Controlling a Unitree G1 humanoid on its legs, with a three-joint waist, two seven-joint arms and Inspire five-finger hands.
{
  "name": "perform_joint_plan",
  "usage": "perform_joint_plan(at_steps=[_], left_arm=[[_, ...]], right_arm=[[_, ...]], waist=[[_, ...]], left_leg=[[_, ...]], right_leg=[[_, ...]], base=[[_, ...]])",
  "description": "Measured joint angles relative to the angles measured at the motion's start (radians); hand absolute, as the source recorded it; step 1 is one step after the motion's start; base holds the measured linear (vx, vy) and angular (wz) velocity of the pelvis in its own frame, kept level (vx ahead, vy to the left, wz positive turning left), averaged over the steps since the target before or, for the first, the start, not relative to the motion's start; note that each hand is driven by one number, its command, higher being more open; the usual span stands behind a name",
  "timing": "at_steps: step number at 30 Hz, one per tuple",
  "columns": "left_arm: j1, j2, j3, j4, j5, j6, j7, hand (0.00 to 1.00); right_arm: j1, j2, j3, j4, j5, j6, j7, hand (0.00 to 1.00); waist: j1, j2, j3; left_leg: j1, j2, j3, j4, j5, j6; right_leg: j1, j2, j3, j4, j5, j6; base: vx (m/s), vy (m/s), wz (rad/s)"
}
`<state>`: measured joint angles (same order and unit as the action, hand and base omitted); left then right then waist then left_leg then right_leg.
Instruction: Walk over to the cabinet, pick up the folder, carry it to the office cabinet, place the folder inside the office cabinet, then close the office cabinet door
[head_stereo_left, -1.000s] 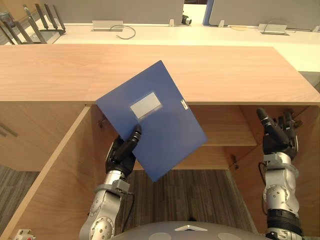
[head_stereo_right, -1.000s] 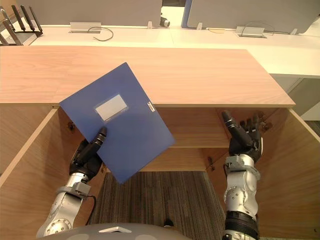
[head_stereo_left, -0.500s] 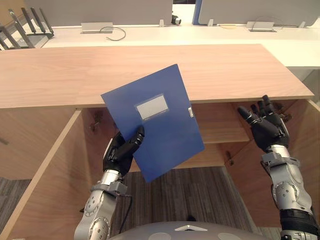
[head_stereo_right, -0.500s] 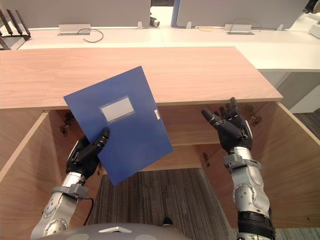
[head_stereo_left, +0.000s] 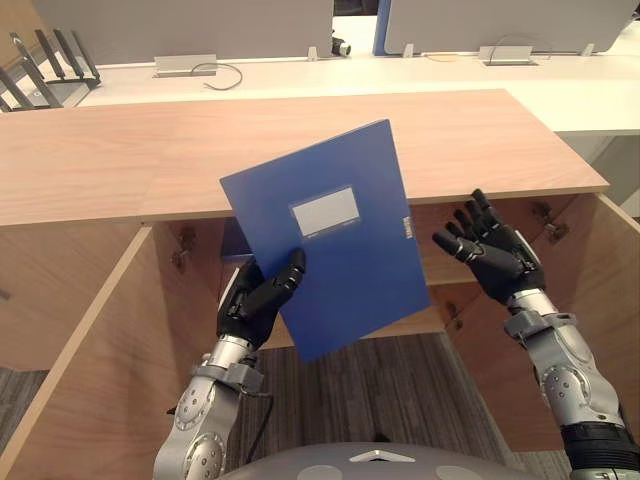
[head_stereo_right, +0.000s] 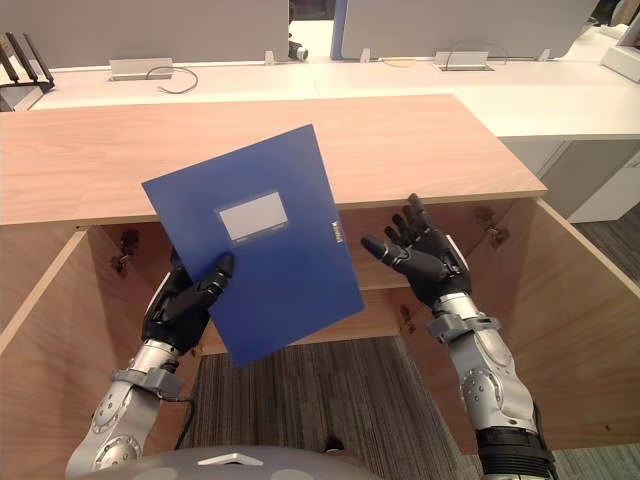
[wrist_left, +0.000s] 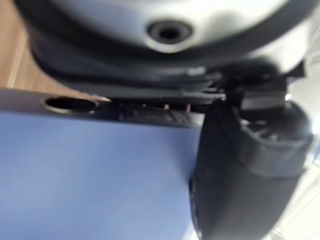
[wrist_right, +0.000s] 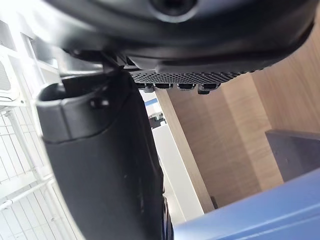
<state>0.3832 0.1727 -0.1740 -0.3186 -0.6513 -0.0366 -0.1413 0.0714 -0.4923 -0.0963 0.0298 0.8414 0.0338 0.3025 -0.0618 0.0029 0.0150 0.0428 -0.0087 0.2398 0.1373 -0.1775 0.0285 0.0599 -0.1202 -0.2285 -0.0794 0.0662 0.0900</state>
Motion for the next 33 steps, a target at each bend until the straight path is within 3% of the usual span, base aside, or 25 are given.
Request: perform_joint_plan(at_steps=[4,7,12,16,22,31,32,33], left_arm=[[-0.021,-0.008,-0.006,0.000,0.026,-0.002,0.001,0.00],[-0.035,-0.006,-0.016,0.000,0.050,-0.011,0.001,0.00],[-0.038,0.057,-0.005,-0.001,0.128,-0.017,0.010,0.00],[-0.043,0.061,-0.007,-0.001,0.145,-0.033,0.011,0.00],[-0.066,0.085,-0.019,-0.001,0.145,-0.051,0.032,0.00],[-0.072,0.086,-0.057,0.000,0.113,-0.073,0.049,0.00],[-0.072,0.088,-0.065,0.000,0.096,-0.074,0.049,0.00],[-0.072,0.091,-0.074,0.000,0.067,-0.076,0.049,0.00]], right_arm=[[-0.003,-0.054,0.062,-0.003,-0.013,0.005,0.058,1.00],[-0.025,-0.099,0.211,-0.036,-0.082,0.043,0.122,1.00],[-0.029,-0.137,0.311,-0.029,-0.132,0.095,0.131,1.00],[-0.070,-0.143,0.333,-0.022,-0.165,0.109,0.130,1.00],[-0.095,-0.144,0.344,-0.016,-0.169,0.109,0.129,1.00],[-0.134,-0.145,0.350,-0.014,-0.169,0.109,0.065,1.00],[-0.133,-0.117,0.330,-0.013,-0.170,0.109,0.041,0.00],[-0.132,-0.083,0.302,-0.011,-0.170,0.109,0.021,0.00]], waist=[[0.001,0.008,-0.007],[0.010,0.008,-0.014],[0.062,0.013,-0.028],[0.060,0.007,-0.032],[0.064,-0.026,-0.054],[0.070,-0.020,-0.059],[0.070,-0.019,-0.060],[0.071,-0.018,-0.061]], left_leg=[[0.000,0.001,-0.001,-0.002,0.005,0.000],[-0.002,0.001,-0.005,-0.003,0.011,-0.001],[-0.017,-0.010,-0.024,-0.004,0.022,0.004],[-0.017,-0.018,-0.028,-0.010,0.028,0.009],[-0.018,-0.021,-0.025,-0.010,0.031,0.011],[-0.036,-0.019,-0.020,0.000,0.031,0.010],[-0.036,-0.019,-0.020,0.000,0.032,0.010],[-0.036,-0.019,-0.020,-0.001,0.032,0.010]], right_leg=[[0.000,0.001,-0.001,0.000,0.003,-0.004],[-0.001,0.001,-0.005,0.000,0.005,-0.008],[-0.007,-0.007,-0.023,0.000,0.009,-0.010],[-0.007,-0.015,-0.027,0.000,0.013,-0.008],[-0.009,-0.018,-0.022,0.000,0.018,-0.007],[-0.025,-0.018,-0.016,0.000,0.023,-0.008],[-0.025,-0.017,-0.016,0.000,0.023,-0.008],[-0.025,-0.017,-0.016,0.000,0.023,-0.008]], base=[[-0.04,-0.020,0.01],[-0.05,-0.024,0.07],[-0.03,-0.008,0.13],[-0.03,0.012,0.05],[-0.04,-0.002,-0.01],[-0.02,-0.007,-0.02],[0.00,0.000,0.00],[0.00,0.000,0.00]])
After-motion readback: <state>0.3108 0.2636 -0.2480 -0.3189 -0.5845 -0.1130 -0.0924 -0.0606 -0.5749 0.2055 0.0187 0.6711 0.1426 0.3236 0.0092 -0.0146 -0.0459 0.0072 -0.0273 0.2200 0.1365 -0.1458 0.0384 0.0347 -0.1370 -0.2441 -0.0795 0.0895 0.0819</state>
